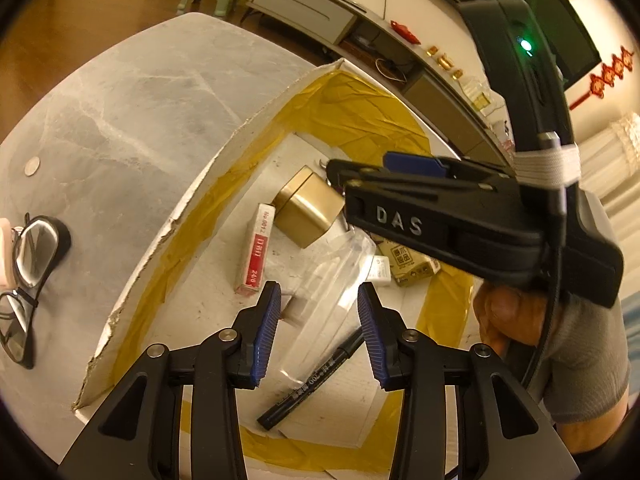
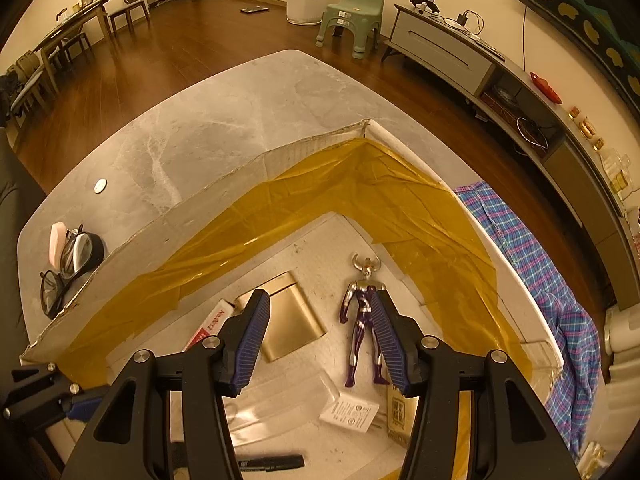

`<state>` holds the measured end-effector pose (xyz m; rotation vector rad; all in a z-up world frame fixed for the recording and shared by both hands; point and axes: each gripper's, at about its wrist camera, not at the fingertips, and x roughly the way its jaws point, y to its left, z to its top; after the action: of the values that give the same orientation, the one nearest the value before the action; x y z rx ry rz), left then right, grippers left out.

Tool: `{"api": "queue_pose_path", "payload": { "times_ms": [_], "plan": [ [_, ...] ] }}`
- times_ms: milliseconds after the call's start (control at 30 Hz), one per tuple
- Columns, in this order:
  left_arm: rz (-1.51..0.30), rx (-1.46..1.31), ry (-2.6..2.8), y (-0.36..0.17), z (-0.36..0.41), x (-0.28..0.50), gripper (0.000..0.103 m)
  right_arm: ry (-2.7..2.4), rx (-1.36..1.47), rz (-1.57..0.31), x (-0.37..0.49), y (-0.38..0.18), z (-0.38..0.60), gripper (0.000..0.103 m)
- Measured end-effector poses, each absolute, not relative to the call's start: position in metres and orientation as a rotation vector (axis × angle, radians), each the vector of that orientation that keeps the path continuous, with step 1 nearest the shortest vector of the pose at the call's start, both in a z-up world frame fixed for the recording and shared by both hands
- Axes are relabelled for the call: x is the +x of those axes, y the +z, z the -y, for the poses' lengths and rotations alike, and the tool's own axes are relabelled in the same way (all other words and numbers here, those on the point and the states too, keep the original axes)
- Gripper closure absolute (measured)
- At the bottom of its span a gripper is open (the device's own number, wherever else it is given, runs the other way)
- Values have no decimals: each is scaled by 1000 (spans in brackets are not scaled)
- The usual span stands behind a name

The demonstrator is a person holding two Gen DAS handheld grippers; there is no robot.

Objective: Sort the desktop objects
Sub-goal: 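Open the left tool to drop the clip while the right tool releases the tin, then move both open tools back over the plaid cloth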

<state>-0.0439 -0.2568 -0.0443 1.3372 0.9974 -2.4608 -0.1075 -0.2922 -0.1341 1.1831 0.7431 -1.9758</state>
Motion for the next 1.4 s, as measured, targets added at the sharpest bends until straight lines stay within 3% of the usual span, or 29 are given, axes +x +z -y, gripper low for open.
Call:
{"api": "queue_pose_path", "payload": {
  "times_ms": [667,1400],
  "plan": [
    [-934,1275,-2509,-29,258,-31,61,-1984,1186,-750,-83,-119,270,44],
    [-682,1153,-2619,23,219,-3,61,-2032,1138,-706,-50,-74,217,40]
  ]
}}
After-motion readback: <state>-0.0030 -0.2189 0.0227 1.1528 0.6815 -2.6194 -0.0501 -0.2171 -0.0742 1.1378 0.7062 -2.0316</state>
